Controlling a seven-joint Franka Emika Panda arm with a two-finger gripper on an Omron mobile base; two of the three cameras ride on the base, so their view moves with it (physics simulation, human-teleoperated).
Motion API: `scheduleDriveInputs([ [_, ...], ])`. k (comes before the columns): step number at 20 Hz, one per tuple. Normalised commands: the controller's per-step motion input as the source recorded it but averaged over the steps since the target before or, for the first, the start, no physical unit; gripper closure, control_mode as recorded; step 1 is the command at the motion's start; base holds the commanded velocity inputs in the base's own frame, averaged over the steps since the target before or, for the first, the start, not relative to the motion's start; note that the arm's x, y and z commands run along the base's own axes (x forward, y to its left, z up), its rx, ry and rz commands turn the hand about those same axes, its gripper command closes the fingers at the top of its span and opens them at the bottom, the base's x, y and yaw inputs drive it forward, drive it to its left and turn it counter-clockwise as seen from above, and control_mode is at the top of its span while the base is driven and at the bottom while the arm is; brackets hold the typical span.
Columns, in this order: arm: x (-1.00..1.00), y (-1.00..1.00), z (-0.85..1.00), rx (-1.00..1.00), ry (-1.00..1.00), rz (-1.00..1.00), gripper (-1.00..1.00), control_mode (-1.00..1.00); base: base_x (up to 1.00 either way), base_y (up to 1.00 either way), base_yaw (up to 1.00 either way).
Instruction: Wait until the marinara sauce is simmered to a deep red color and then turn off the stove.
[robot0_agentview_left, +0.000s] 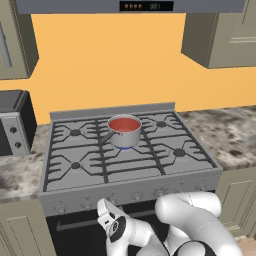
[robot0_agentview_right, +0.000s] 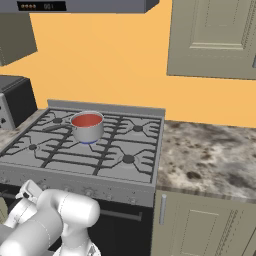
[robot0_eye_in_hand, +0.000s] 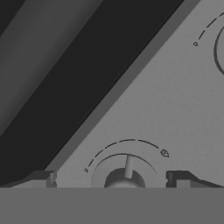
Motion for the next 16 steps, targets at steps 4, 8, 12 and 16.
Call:
scheduleDriveInputs([
  [4, 0.00, 0.00, 0.00, 0.00, 0.00, 0.00, -1.00, -1.00, 0.00, 0.00, 0.00],
  [8, 0.00, 0.00, 0.00, 0.00, 0.00, 0.00, -1.00, -1.00, 0.00, 0.00, 0.00],
  [12, 0.00, 0.00, 0.00, 0.00, 0.00, 0.00, -1.00, -1.00, 0.00, 0.00, 0.00],
  [16, 0.00, 0.00, 0.00, 0.00, 0.00, 0.00, -1.00, -1.00, 0.00, 0.00, 0.00],
])
